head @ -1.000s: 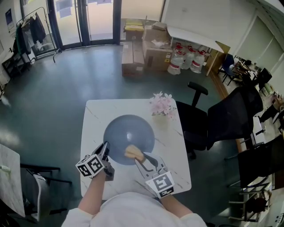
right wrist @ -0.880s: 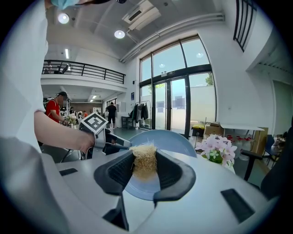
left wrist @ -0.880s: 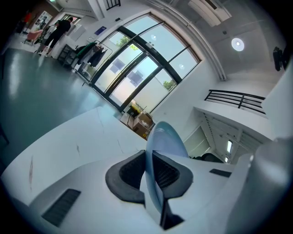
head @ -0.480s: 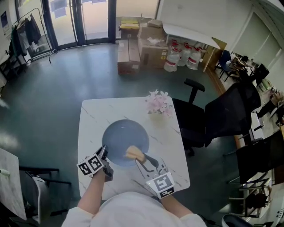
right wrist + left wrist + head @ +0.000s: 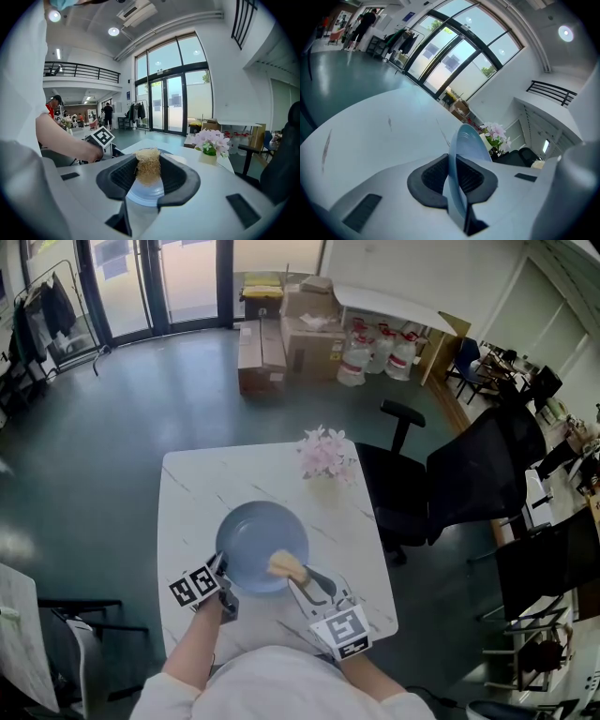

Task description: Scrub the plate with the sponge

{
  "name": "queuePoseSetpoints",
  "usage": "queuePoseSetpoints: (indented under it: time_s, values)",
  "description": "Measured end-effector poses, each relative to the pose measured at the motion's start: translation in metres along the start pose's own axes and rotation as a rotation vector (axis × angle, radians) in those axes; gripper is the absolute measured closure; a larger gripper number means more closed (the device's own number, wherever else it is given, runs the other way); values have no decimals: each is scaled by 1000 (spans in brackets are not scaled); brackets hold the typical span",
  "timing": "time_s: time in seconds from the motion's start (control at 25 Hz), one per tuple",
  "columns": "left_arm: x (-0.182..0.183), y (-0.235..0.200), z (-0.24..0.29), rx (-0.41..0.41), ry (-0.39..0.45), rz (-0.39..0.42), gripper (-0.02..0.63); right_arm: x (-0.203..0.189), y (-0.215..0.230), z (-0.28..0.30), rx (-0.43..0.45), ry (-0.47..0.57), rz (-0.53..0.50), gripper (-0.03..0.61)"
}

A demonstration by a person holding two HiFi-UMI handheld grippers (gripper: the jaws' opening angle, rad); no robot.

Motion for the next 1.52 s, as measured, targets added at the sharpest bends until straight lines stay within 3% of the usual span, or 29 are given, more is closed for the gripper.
queuePoseSetpoints:
  time_s: [0.56,0.88,1.28,1.52]
  values:
    - [-24,-21,17,87,-90,-12,569,-3,6,0,-4,-9,17,436]
    - [-30,-29,28,136,-155,83,571,-9,6,-1,-2,-15,21,436]
    - [-35,-31,30,175,-182,144,571,-9,5,-5,-8,-16,24,436]
    - [-36,-31,30,158,-193,164,569,-10,4,-5,-7,-14,22,436]
Point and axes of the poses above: the fingertips, and each gripper's own axes: z forward along the fingers, y to its right, x out of its top, the point moved 3 cm from there along -z, backward along the fingers, and after that the axes turned 9 degrees about z, right-handed, at the moved point
